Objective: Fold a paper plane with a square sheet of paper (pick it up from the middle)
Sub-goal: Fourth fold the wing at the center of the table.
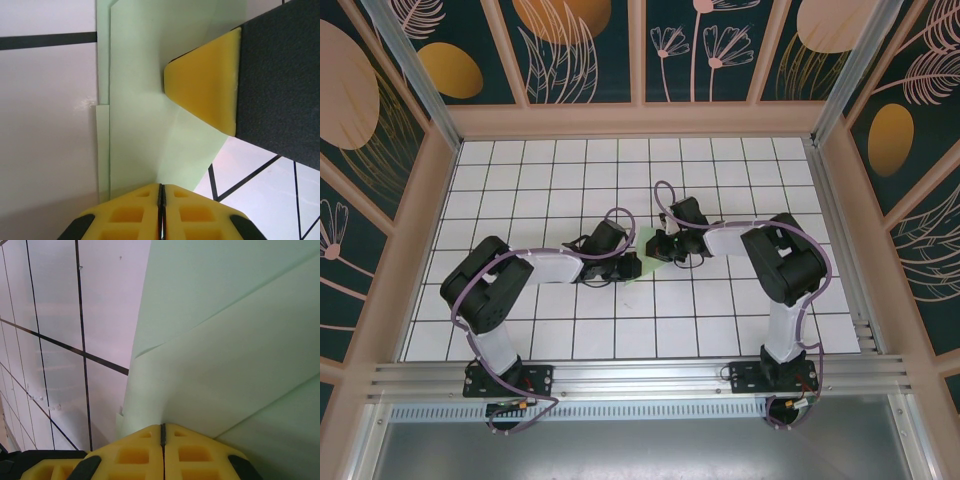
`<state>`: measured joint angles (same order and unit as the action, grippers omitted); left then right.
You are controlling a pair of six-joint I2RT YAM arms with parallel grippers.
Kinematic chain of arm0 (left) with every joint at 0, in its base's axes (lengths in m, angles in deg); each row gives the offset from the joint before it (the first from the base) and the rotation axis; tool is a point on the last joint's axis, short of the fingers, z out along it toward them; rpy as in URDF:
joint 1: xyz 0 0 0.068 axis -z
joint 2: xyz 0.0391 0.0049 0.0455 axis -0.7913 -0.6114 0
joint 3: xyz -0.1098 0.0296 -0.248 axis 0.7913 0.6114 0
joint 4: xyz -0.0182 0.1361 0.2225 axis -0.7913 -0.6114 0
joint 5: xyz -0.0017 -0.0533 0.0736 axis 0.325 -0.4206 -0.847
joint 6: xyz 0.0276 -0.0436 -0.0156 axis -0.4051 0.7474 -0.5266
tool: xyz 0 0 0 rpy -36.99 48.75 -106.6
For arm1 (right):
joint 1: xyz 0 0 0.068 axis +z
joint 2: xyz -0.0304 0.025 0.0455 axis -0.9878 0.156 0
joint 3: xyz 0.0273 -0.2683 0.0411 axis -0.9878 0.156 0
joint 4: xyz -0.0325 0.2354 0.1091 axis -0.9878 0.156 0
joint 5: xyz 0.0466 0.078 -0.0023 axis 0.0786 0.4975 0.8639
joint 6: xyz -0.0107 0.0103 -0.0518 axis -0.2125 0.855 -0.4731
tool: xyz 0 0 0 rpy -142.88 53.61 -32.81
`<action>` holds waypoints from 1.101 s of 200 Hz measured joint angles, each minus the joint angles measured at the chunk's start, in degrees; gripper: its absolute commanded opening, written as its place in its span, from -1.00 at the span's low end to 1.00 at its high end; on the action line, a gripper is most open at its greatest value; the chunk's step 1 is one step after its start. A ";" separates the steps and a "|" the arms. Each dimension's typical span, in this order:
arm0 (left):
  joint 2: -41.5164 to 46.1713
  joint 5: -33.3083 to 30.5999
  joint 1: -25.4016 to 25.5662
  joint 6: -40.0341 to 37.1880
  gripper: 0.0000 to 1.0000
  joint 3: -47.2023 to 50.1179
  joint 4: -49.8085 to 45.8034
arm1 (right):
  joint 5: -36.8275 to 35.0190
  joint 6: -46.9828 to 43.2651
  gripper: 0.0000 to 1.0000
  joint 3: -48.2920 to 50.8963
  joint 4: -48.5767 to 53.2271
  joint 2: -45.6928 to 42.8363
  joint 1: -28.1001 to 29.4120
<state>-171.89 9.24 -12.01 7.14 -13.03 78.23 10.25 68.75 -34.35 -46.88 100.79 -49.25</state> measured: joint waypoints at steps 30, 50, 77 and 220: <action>0.00 -0.42 0.00 0.00 -0.75 0.15 0.09 | 0.22 0.00 -0.89 -0.31 0.02 0.26 0.00; 0.04 -0.61 0.00 0.02 -0.76 0.92 1.18 | 0.26 0.00 -0.89 -0.35 0.00 0.35 0.00; 0.76 -0.83 0.00 0.11 -0.79 2.82 3.65 | 0.44 -0.02 -0.89 -0.42 -0.02 0.46 0.00; 7.32 -1.95 0.00 -1.38 -0.84 9.90 3.43 | 0.81 -0.04 -0.89 -0.63 0.00 0.70 -0.07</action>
<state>-164.56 7.29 -12.01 5.76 -3.13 81.66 11.06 68.71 -34.98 -46.88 101.49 -49.32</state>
